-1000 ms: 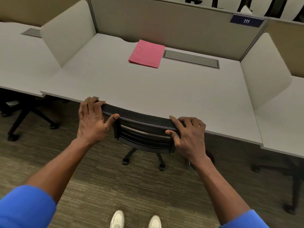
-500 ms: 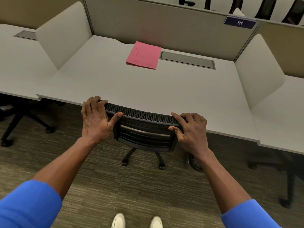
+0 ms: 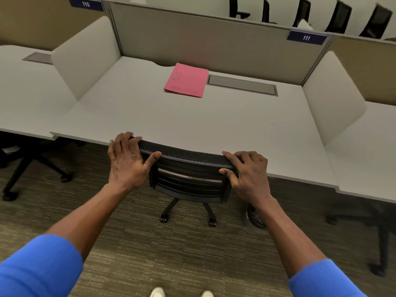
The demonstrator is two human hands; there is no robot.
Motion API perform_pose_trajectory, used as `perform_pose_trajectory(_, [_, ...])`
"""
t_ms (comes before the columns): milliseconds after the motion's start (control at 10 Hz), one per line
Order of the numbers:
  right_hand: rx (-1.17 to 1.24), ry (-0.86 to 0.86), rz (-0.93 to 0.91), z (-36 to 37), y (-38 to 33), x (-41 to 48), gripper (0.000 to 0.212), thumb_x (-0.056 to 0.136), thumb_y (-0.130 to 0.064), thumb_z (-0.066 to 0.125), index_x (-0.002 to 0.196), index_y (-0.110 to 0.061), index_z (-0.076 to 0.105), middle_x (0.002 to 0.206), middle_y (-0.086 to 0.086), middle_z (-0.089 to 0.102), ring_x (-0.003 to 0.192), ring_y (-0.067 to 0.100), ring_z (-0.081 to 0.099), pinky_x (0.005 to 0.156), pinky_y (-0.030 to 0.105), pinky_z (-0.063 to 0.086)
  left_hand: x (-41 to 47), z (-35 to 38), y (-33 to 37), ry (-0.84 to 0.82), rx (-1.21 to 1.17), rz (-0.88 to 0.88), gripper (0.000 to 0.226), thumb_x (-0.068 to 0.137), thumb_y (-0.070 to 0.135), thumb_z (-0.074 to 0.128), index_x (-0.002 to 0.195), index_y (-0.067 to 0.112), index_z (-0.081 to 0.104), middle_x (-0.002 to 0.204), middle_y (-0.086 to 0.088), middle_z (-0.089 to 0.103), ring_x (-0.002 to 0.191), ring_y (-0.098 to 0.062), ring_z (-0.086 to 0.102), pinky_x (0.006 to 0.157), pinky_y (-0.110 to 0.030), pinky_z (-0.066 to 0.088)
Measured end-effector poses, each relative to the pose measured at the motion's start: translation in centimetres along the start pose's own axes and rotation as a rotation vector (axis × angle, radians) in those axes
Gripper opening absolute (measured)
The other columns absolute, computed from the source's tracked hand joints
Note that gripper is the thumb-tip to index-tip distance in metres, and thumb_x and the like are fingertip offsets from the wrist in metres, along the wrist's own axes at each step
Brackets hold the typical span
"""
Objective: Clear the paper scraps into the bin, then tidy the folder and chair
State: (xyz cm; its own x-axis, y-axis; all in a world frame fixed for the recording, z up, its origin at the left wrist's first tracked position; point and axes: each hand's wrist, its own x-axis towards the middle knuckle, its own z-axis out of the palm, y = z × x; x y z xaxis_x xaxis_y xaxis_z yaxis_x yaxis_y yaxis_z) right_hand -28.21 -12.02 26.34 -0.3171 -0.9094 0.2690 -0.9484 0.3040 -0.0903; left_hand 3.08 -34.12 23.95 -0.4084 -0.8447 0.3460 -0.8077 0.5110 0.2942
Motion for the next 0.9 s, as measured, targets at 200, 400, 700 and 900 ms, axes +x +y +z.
perform_pose_trajectory(200, [-0.031, -0.060, 0.002, -0.9, -0.4, 0.0, 0.067, 0.096, -0.076, 0.036, 0.150, -0.038, 0.045, 0.132, -0.004, 0.061, 0.125, 0.023, 0.051, 0.103, 0.047, 0.037, -0.1, -1.1, 0.6, -0.050, 0.041, 0.001, 0.088, 0.089, 0.094, 0.025, 0.136, 0.022, 0.043, 0.147, -0.007, 0.035, 0.150, -0.036, 0.032, 0.129, -0.066, 0.018])
perform_pose_trajectory(400, [-0.040, -0.117, 0.064, -2.4, -1.4, 0.0, 0.098, 0.085, -0.096, 0.022, 0.153, -0.028, 0.039, 0.141, 0.004, 0.058, 0.133, 0.026, 0.052, 0.114, 0.053, 0.037, 0.0, -3.2, 1.6, -0.182, 0.150, 0.020, 0.103, 0.087, 0.095, 0.010, 0.146, 0.016, 0.040, 0.158, -0.015, 0.036, 0.158, -0.040, 0.026, 0.132, -0.064, 0.010])
perform_pose_trajectory(700, [-0.015, -0.072, 0.110, -6.1, -1.7, 1.1, 0.107, 0.082, -0.100, 0.016, 0.157, -0.026, 0.035, 0.153, 0.004, 0.052, 0.142, 0.027, 0.048, 0.121, 0.056, 0.031, 3.5, -9.7, 3.2, -0.168, 0.292, 0.206, 0.126, 0.078, 0.102, 0.020, 0.159, 0.007, 0.032, 0.172, -0.022, 0.020, 0.166, -0.039, 0.012, 0.135, -0.061, 0.004])
perform_pose_trajectory(900, [-0.057, 0.119, 0.065, -13.2, -2.4, 5.4, 0.103, 0.086, -0.096, 0.021, 0.155, -0.022, 0.041, 0.152, 0.008, 0.055, 0.139, 0.031, 0.053, 0.119, 0.058, 0.036, 9.2, -16.2, 6.4, 0.066, 0.327, 0.320, 0.117, 0.082, 0.099, 0.028, 0.153, 0.007, 0.042, 0.168, -0.023, 0.028, 0.160, -0.043, 0.026, 0.133, -0.058, 0.019])
